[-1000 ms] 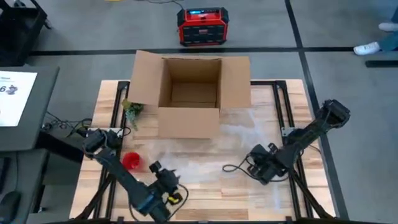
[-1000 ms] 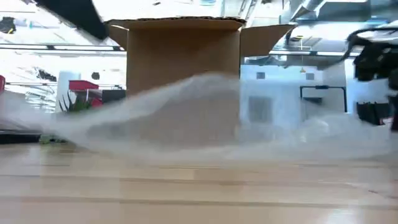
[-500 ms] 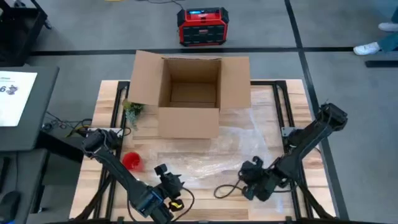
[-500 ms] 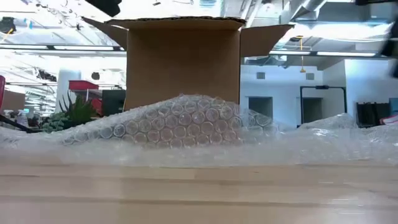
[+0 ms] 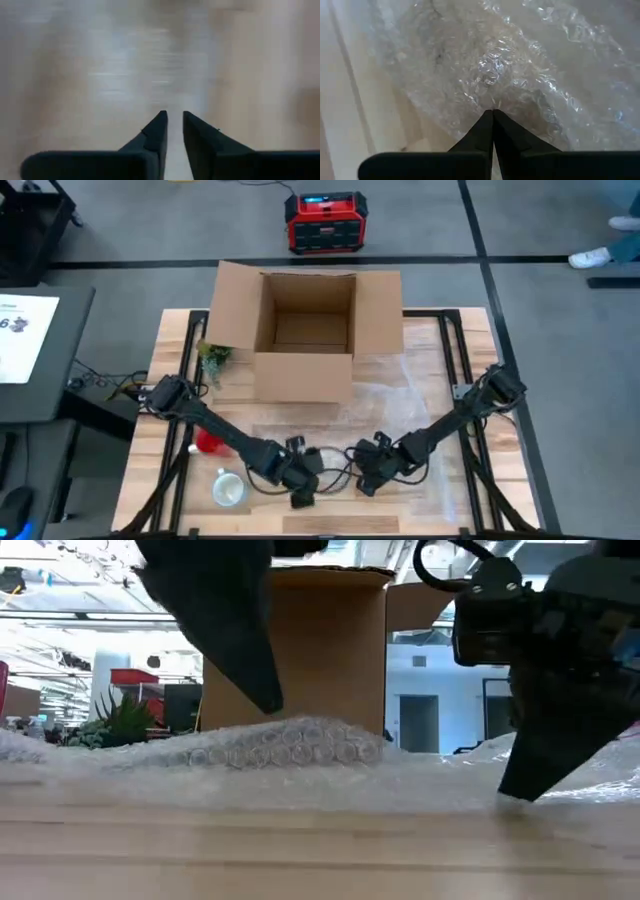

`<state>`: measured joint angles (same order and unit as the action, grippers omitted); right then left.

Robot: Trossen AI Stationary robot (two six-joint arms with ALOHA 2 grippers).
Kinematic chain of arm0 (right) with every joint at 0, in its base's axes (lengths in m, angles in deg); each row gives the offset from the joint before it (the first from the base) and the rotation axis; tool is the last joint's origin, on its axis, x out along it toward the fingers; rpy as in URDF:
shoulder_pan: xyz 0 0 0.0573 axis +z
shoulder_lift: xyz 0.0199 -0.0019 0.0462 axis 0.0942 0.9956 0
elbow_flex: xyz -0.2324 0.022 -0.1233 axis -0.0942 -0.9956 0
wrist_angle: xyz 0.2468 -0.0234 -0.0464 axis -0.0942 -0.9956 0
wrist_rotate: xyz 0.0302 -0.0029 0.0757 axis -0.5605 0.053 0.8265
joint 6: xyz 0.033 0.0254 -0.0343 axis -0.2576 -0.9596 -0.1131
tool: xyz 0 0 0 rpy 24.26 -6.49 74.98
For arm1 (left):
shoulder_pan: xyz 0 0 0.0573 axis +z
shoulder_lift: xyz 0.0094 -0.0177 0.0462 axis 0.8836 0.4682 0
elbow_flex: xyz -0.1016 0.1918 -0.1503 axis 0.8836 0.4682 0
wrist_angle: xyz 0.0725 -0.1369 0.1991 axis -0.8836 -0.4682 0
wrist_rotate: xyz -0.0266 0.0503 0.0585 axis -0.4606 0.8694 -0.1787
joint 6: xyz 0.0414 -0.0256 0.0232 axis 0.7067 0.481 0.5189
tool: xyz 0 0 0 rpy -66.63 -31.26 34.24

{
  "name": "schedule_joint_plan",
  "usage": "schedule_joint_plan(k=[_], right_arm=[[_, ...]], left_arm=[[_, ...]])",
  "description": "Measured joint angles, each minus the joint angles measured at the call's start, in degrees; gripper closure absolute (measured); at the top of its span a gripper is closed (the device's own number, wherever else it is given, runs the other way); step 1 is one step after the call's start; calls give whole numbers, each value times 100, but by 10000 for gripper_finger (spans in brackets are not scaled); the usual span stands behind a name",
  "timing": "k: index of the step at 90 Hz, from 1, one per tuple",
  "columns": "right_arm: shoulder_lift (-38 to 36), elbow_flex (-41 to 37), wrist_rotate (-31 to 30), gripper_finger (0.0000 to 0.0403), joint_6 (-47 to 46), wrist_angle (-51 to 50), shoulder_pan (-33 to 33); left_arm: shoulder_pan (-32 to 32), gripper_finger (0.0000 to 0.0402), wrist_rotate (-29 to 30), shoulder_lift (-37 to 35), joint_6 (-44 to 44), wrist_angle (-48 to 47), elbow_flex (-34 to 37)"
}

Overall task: Wrap mug
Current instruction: Pack the white mug with the bubble wrap

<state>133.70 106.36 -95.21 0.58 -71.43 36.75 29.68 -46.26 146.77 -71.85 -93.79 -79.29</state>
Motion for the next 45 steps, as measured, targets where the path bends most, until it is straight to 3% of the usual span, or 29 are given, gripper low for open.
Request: schedule_joint_plan(k=[7, 14, 21, 32, 36, 45], right_arm=[[-3, -3, -190, 403, -107, -98, 14], [-96, -18, -490, 403, -168, -279, 88], [-191, -44, -732, 403, -166, -413, 176], [-349, -48, -892, 403, -118, -425, 306], [-380, -46, -903, 403, -104, -394, 315], [-374, -46, -881, 403, -105, -410, 310]], left_arm=[[-281, 398, -374, -7, -259, 96, -2], [-607, 397, -240, -7, -653, 35, -4], [-924, 396, 713, -55, -739, 6, -92], [-1038, 401, 3003, -96, -343, 393, -284], [-892, 401, 3219, -89, -31, 480, -284], [-390, 401, 2894, -46, 244, 347, -210]])
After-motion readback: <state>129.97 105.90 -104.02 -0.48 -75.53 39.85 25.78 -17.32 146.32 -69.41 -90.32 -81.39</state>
